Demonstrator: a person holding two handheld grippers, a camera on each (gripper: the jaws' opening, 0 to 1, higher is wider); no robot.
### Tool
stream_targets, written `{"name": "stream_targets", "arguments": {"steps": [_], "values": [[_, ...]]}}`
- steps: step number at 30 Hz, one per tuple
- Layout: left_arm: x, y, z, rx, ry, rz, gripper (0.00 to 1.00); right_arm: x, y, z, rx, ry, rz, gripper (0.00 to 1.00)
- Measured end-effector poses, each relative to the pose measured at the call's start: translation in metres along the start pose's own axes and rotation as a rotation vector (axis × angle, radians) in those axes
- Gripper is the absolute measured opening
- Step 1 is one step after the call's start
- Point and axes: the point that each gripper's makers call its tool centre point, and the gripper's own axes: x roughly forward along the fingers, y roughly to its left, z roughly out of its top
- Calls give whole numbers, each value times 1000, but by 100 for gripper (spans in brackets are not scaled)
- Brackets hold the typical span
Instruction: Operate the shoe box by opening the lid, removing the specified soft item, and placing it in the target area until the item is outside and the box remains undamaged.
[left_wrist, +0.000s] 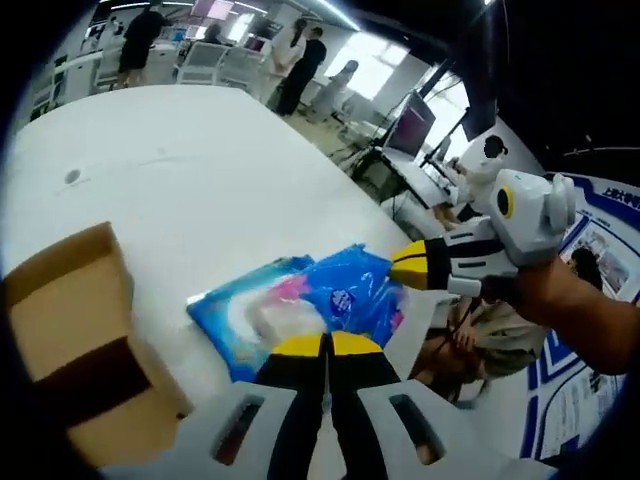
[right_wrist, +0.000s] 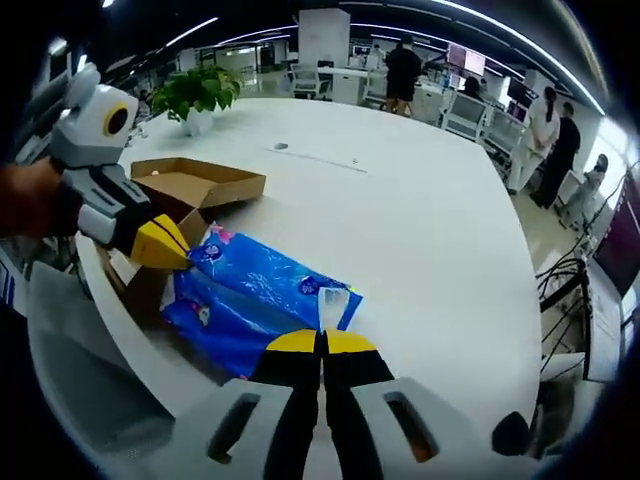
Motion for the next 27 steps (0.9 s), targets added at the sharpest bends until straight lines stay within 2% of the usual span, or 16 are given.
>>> {"name": "stream_targets", "arguments": {"steps": [27], "values": [[88,-37,17,-2,38,4,0,-5,-90,-37,31,13,-12,0]]}}
